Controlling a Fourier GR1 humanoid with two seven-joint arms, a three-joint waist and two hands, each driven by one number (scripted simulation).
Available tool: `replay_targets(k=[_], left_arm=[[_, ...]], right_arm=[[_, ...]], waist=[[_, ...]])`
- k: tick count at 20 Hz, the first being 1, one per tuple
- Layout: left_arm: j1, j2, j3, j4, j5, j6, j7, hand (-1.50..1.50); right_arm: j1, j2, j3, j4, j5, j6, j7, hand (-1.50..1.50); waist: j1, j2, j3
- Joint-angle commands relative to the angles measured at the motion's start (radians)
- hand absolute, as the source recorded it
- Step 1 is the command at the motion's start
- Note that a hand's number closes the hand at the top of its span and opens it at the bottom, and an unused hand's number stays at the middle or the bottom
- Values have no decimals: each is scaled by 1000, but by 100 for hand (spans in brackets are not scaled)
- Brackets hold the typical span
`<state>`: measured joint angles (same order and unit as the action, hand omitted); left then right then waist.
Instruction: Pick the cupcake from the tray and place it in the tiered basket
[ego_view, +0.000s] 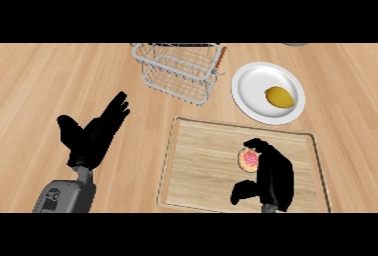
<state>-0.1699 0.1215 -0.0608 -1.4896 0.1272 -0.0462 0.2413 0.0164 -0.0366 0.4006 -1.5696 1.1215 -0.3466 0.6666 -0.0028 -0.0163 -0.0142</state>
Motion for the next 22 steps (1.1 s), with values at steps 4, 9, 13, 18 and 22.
replay_targets(k=[4,9,13,18,22], left_arm=[[18,-3,12,-12,5,-17,-20,0],[-23,-31,5,24,-31,26,-1,0],[-5,-26,-5,28,-23,0,-22,0],[-21,-12,1,38,-21,-14,-23,0],[-28,-14,17,31,-10,-1,1,0]], right_arm=[[-27,17,18,96,76,-47,-32,150],[42,35,88,32,110,-171,-29,150],[16,35,194,9,152,35,424,150],[-29,35,304,-56,165,103,735,150],[-36,35,380,-194,217,18,817,150]], waist=[[6,16,14],[0,16,14],[10,14,11],[19,15,11],[5,6,12]])
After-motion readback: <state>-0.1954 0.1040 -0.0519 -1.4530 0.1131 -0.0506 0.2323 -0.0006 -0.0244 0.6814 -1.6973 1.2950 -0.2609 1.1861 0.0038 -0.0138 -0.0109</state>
